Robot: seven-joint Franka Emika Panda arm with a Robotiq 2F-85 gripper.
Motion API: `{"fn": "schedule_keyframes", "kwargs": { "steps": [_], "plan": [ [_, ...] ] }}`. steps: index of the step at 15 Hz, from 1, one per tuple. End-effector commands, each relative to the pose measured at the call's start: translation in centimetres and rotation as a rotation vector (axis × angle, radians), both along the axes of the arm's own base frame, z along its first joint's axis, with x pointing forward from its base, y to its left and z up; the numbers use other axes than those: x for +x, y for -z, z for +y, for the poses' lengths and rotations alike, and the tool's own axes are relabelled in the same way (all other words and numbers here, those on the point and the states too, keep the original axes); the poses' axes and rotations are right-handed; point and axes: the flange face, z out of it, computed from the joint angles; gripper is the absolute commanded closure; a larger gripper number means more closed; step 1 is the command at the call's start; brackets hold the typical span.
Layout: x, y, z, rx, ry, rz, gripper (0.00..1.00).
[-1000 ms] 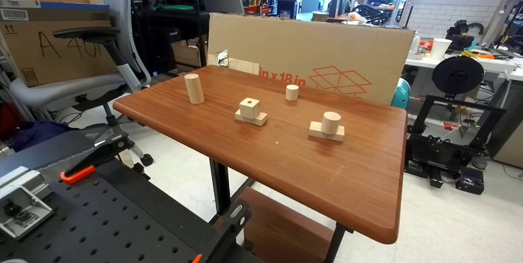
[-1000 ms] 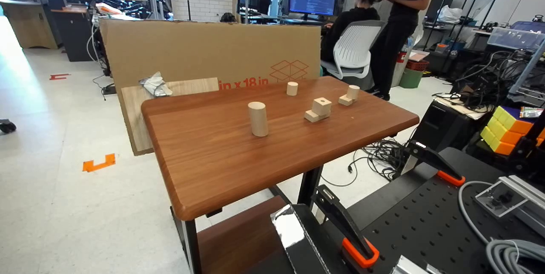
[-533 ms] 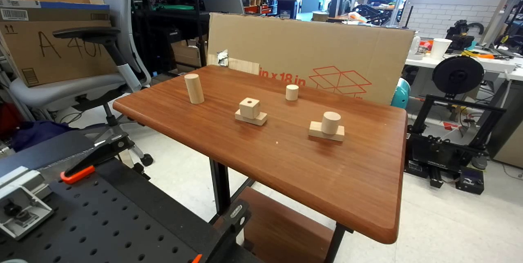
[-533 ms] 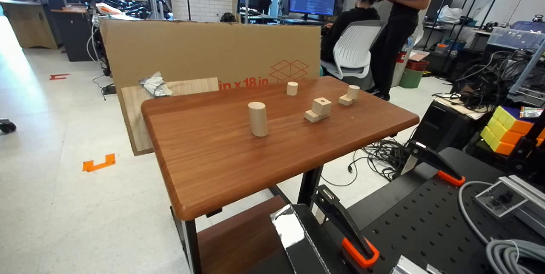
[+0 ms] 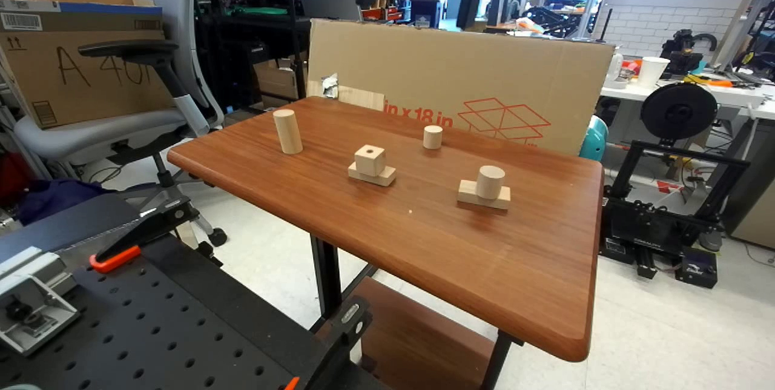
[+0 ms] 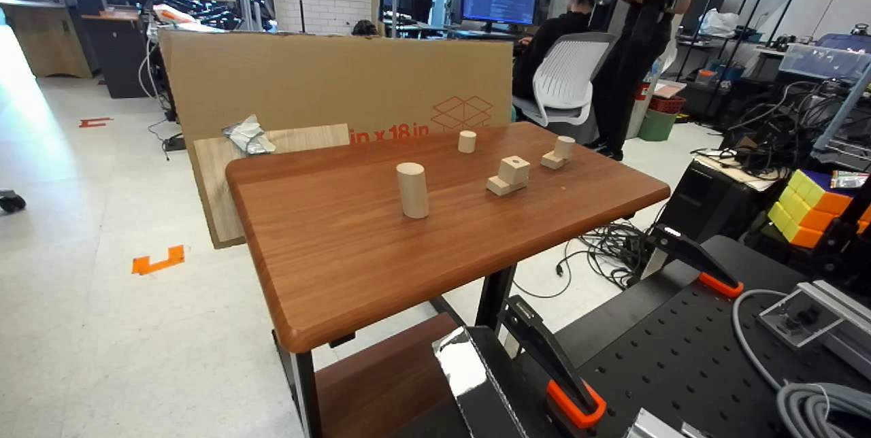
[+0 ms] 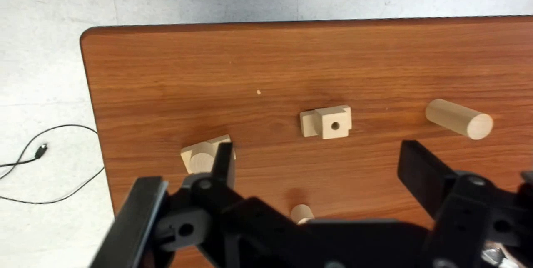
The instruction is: Stack the small cylinder on top of the cube square
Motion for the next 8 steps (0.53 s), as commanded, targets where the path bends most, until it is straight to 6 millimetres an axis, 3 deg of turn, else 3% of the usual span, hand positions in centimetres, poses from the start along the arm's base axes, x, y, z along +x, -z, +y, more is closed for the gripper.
{"fn": "schedule_keyframes", "kwargs": {
  "steps": [1, 8],
  "plan": [
    [3.2, 1.7, -2.2, -0.033, -0.008, 0.007, 0.0],
    [5.1, 4.8, -6.2, -0.066, 0.029, 0.049, 0.0]
  ]
}}
